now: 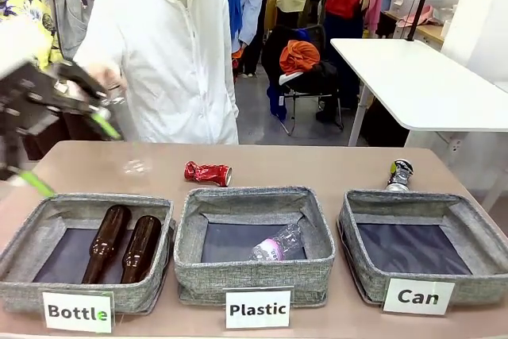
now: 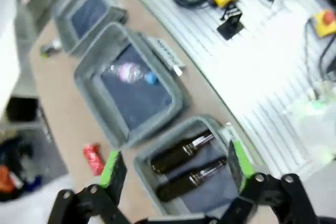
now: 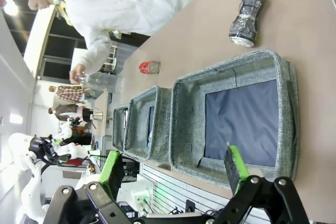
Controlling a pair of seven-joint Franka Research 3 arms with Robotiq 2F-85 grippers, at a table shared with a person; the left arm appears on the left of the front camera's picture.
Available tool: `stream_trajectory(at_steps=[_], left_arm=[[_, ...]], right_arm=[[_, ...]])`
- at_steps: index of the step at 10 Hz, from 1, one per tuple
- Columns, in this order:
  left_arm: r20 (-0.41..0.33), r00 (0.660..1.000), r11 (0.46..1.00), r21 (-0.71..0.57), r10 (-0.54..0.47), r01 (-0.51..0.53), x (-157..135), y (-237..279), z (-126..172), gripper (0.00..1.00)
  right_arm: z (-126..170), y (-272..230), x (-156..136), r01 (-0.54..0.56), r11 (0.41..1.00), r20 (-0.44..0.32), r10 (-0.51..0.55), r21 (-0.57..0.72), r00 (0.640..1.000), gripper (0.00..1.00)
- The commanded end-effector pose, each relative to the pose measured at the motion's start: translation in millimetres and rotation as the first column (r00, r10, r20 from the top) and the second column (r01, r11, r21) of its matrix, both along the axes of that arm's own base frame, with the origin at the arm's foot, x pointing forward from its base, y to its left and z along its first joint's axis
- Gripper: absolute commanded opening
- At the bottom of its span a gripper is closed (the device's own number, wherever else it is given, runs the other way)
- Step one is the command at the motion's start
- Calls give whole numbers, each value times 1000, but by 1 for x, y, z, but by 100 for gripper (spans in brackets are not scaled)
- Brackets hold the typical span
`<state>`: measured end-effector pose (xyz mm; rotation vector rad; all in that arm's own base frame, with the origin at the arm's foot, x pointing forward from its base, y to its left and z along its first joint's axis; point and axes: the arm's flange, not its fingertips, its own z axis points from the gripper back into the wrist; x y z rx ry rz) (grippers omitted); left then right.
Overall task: Sort the can waste into the basket.
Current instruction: Pick up the can waste from the table and place it in the right Fabric basket.
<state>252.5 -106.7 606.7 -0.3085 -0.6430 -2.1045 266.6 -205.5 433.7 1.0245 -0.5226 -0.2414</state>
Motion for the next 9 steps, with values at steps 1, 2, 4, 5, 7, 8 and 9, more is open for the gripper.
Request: stream_trajectory(at_steps=[1, 2, 4, 5, 7, 8, 9], left_arm=[[-106, 976, 978, -57, 193, -199, -5, 58, 24, 100], [-168, 936, 931, -146, 310, -335, -8, 96, 25, 100], [-299, 800, 760, -264, 520, -593, -16, 162, 1, 100], [-383, 739, 686, -292, 554, -666, -14, 193, -11, 100], [-530, 517, 462, -245, 672, -852, -3, 225, -32, 100], [-551, 502, 462, -222, 667, -858, 3, 228, -34, 100], [-559, 456, 425, -194, 693, -884, 8, 229, -35, 100]], right_arm=[[1, -2, 2, -4, 1000, 36, 4, 6, 999, 100], [1, -2, 2, -4, 1000, 36, 4, 6, 999, 100], [1, -2, 2, -4, 1000, 36, 4, 6, 999, 100], [1, -2, 2, -4, 1000, 36, 4, 6, 999, 100], [1, -2, 2, -4, 1000, 36, 4, 6, 999, 100], [1, -2, 2, -4, 1000, 36, 4, 6, 999, 100], [1, -2, 2, -4, 1000, 36, 4, 6, 999, 100]])
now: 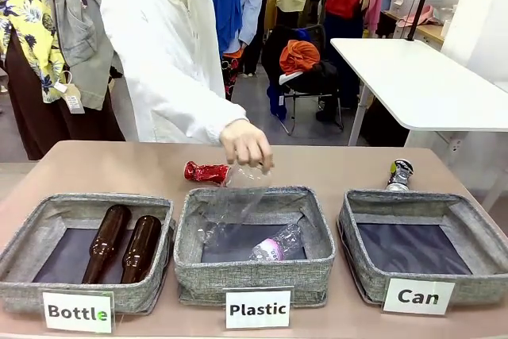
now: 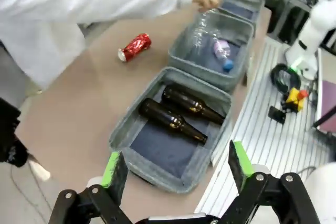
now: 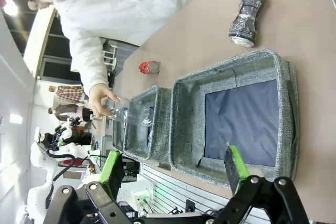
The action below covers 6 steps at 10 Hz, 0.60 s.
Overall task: Sort the can waste into the basket.
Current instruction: Pick up the can waste from the table and place it in the right Fabric basket.
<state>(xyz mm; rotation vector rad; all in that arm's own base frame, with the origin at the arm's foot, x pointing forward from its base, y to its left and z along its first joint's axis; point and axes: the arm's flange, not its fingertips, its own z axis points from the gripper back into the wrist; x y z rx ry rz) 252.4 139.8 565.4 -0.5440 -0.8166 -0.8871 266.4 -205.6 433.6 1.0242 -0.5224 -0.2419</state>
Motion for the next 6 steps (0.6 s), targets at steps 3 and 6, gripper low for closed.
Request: stream_trajectory(at_steps=[3, 6], left_arm=[[-33, 999, 996, 85, 27, -24, 24, -37, 11, 100], [-40, 999, 954, 297, -19, 30, 62, -91, 16, 100]], right_arm=[[1, -2, 2, -4, 1000, 37, 4, 6, 999, 100], [1, -2, 2, -4, 1000, 37, 4, 6, 999, 100]])
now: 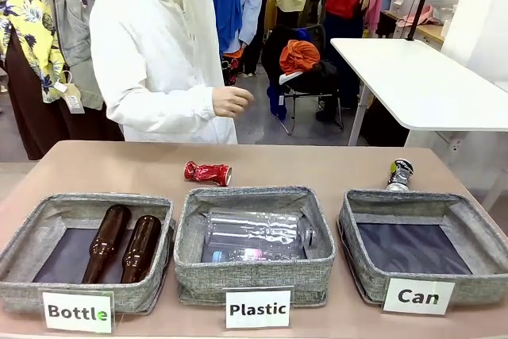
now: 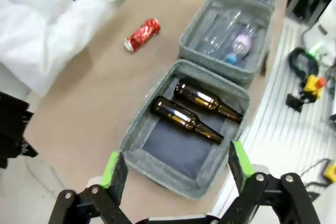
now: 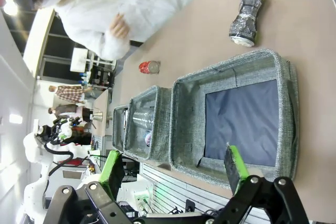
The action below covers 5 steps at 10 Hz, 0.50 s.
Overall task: Sort the can waste into the basket.
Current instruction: Pick up the can waste from the table and place it in the right Fabric basket.
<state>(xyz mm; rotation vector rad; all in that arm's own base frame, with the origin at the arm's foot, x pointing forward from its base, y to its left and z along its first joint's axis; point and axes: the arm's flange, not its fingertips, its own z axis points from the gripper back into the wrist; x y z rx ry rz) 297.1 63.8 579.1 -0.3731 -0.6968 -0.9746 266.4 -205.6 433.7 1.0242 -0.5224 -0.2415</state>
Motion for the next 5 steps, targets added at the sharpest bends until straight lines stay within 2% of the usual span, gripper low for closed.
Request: stream_trajectory(at_steps=[1, 4, 5], left_arm=[[-37, 998, 982, 177, -56, 62, 37, -44, 3, 100], [-110, 981, 902, 389, -157, 188, 106, -118, -16, 100], [-83, 992, 874, 471, -92, 120, 137, -140, -31, 100]], right_arm=[[1, -2, 3, -4, 1000, 36, 4, 7, 999, 100], [1, -2, 3, -4, 1000, 36, 4, 7, 999, 100], [1, -2, 3, -4, 1000, 36, 4, 7, 999, 100]])
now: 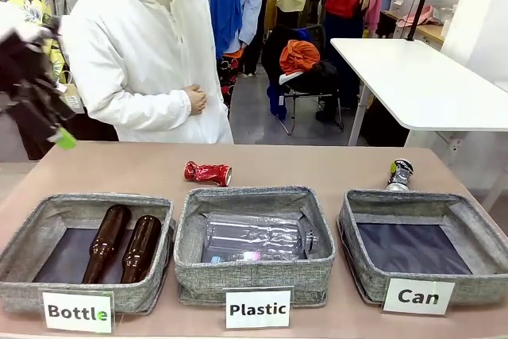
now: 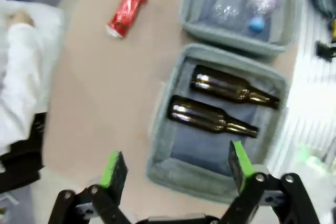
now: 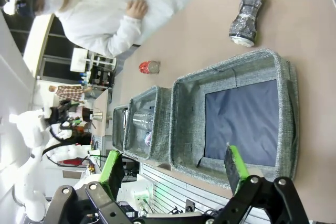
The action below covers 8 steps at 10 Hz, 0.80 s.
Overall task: Sort the can waste into the basket.
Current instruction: Pick up the can waste from the table and place it in the right Fabric basket.
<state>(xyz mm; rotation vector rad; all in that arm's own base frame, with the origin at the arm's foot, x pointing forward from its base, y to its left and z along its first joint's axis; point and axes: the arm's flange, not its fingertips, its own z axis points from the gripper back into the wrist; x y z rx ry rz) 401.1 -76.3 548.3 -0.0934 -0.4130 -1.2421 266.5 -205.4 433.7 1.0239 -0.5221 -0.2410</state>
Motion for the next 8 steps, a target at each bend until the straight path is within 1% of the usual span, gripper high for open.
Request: stream_trajectory(at_steps=[1, 2, 3, 4, 5, 6, 7, 8], left_arm=[[-36, 998, 991, 122, -42, 46, 59, -21, -20, 100], [-21, 996, 982, 165, -90, 92, 82, -40, -38, 100], [-2, 980, 964, 180, -200, 197, 103, -57, -54, 100], [-6, 949, 934, 175, -316, 312, 128, -76, -73, 100], [17, 945, 930, 185, -327, 318, 148, -90, -91, 100], [3, 919, 908, 154, -394, 389, 164, -103, -109, 100], [-12, 901, 890, 145, -434, 431, 181, -114, -123, 100], [4, 905, 887, 204, -424, 415, 201, -125, -135, 100]], right_arm=[[1, -2, 2, -4, 1000, 37, 3, 7, 999, 100], [1, -2, 2, -4, 1000, 37, 3, 7, 999, 100], [1, -2, 2, -4, 1000, 37, 3, 7, 999, 100], [1, -2, 2, -4, 1000, 37, 3, 7, 999, 100], [1, -2, 2, -4, 1000, 37, 3, 7, 999, 100], [1, -2, 2, -4, 1000, 37, 3, 7, 999, 100], [1, -2, 2, -4, 1000, 37, 3, 7, 999, 100], [1, -2, 2, -4, 1000, 37, 3, 7, 999, 100]])
